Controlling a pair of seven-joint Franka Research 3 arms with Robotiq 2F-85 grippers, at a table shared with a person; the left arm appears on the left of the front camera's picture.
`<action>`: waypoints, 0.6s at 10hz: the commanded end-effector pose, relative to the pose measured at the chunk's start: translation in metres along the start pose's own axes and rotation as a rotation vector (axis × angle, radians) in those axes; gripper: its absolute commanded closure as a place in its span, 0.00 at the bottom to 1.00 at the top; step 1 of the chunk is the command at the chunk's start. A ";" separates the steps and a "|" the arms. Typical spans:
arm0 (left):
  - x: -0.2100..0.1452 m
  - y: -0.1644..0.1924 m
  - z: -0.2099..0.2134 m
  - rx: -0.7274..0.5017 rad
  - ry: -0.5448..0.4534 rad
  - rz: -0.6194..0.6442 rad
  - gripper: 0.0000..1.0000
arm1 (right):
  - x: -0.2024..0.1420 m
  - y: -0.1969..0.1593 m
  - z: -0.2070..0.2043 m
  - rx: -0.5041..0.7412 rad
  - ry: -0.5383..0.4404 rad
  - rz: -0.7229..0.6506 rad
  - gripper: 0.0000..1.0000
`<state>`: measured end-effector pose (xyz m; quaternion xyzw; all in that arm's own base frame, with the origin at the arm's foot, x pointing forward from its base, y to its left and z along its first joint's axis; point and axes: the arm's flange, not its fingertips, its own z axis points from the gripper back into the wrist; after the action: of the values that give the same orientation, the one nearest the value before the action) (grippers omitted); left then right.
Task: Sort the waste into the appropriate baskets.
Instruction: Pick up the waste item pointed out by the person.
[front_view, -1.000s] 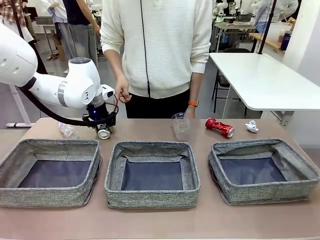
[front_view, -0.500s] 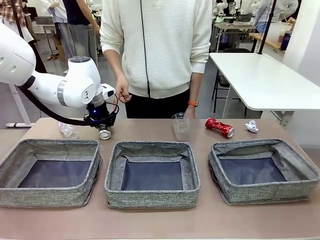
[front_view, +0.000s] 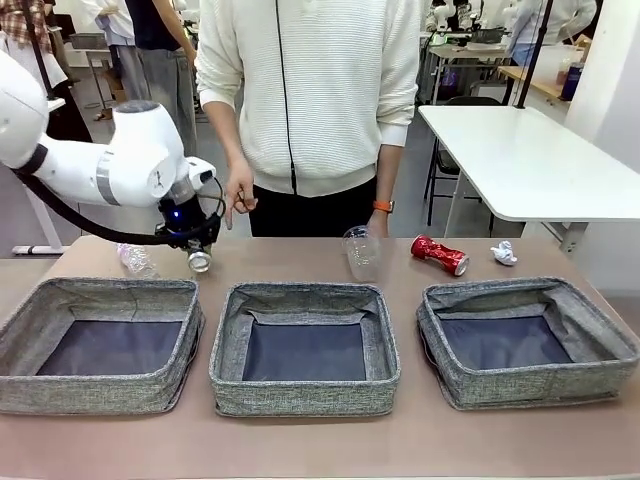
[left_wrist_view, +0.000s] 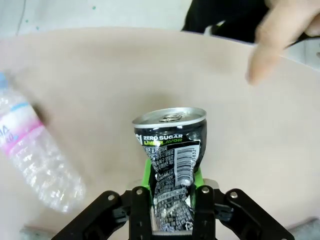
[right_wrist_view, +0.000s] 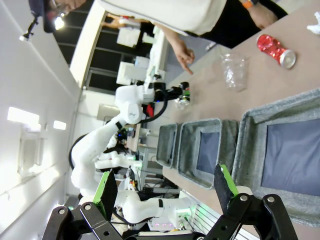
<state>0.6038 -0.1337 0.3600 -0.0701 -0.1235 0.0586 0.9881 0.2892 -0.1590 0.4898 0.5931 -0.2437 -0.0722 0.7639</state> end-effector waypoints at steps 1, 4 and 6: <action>-0.053 0.016 0.103 -0.195 -0.077 0.205 1.00 | 0.003 0.001 -0.001 0.021 -0.017 0.026 0.00; -0.155 0.040 0.175 -0.332 0.075 0.075 1.00 | 0.003 0.001 -0.001 0.021 -0.017 0.026 0.00; -0.117 0.011 0.166 -0.324 0.037 0.141 1.00 | 0.003 0.001 -0.001 0.021 -0.017 0.026 0.00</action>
<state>0.4017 -0.1078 0.4909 -0.2393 -0.0945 0.0859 0.9625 0.2891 -0.1595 0.4898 0.5926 -0.2442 -0.0728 0.7641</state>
